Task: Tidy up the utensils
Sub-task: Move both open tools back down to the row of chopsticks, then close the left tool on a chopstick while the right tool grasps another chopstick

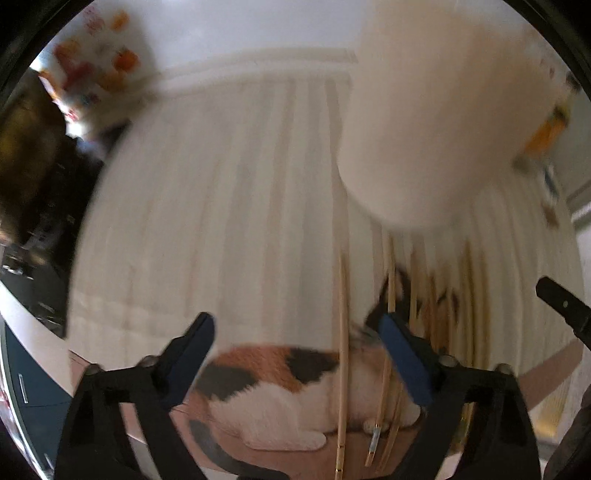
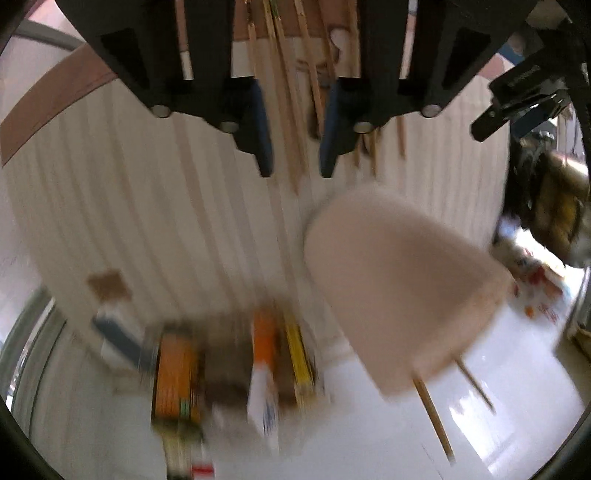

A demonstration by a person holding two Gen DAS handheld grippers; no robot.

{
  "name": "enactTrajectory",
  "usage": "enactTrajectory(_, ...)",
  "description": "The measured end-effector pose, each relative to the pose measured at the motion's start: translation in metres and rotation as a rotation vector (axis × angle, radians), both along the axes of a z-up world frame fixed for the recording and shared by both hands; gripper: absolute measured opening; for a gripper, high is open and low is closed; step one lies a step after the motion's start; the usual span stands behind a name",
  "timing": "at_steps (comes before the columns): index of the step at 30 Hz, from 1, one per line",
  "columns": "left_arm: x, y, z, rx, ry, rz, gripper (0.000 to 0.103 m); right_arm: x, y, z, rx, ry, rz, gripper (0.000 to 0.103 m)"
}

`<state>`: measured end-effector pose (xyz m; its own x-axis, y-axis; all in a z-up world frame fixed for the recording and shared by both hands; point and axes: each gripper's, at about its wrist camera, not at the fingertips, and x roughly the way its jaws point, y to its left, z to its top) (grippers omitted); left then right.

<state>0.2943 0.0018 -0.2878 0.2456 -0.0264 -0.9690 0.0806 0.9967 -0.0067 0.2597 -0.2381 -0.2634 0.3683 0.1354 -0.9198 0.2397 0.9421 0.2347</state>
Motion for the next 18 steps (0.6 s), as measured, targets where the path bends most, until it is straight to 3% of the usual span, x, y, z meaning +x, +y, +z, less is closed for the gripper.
enactTrajectory(5,0.0,-0.015,-0.045,-0.019,0.125,-0.053,0.044,-0.004,0.003,-0.044,0.009,0.148,0.052,0.025)
enactTrajectory(7,0.001,-0.017,-0.055,-0.016,0.157,-0.052,0.042,-0.004,0.003,-0.054,0.007,0.18,0.069,0.025)
enactTrajectory(10,0.0,-0.02,-0.058,0.005,0.146,-0.055,0.03,-0.003,0.003,-0.067,-0.007,0.214,0.1,0.025)
enactTrajectory(12,0.001,-0.018,-0.057,0.007,0.142,-0.046,0.011,-0.002,0.005,-0.076,-0.015,0.248,0.12,0.025)
enactTrajectory(15,0.005,-0.009,-0.057,-0.014,0.158,-0.019,0.005,-0.003,0.007,-0.082,-0.015,0.263,0.151,0.023)
enactTrajectory(17,0.006,-0.003,-0.056,-0.011,0.168,-0.011,0.005,0.0,0.006,-0.083,-0.031,0.273,0.174,0.018)
enactTrajectory(18,0.006,-0.001,-0.056,-0.005,0.169,-0.011,0.005,0.0,0.005,-0.084,-0.041,0.288,0.18,0.01)
